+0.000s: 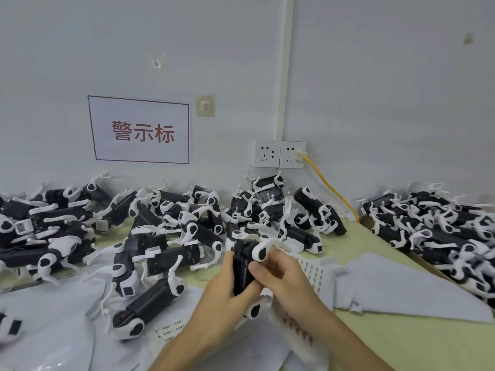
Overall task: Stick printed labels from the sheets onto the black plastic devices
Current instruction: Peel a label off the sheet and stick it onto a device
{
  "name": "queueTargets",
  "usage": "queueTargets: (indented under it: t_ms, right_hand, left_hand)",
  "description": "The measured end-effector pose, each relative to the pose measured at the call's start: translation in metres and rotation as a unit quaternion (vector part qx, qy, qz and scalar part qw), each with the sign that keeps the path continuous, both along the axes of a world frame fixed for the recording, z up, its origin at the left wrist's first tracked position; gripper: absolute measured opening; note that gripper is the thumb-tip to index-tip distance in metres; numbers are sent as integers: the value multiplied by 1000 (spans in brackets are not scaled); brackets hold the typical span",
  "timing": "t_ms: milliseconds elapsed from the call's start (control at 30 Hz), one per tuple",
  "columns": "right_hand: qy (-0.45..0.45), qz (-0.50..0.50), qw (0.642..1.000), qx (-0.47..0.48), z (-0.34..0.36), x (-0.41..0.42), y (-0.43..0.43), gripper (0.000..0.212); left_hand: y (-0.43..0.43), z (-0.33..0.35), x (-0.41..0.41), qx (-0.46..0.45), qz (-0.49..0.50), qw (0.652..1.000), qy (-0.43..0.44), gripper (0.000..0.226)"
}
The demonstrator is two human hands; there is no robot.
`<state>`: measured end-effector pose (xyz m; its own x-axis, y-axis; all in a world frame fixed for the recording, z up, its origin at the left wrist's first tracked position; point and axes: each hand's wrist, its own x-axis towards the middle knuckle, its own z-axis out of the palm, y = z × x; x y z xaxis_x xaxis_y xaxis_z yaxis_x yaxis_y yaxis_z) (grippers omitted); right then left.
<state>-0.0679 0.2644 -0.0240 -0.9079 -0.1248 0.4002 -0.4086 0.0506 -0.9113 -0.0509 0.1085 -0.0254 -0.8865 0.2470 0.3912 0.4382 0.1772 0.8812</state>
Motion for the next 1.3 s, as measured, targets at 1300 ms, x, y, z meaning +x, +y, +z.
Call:
queueTargets:
  t_ms: [1300]
  right_hand:
    - [-29, 55, 996, 59, -6, 0, 0, 23]
  left_hand:
    - [-14, 10, -8, 40, -93, 987, -123, 43]
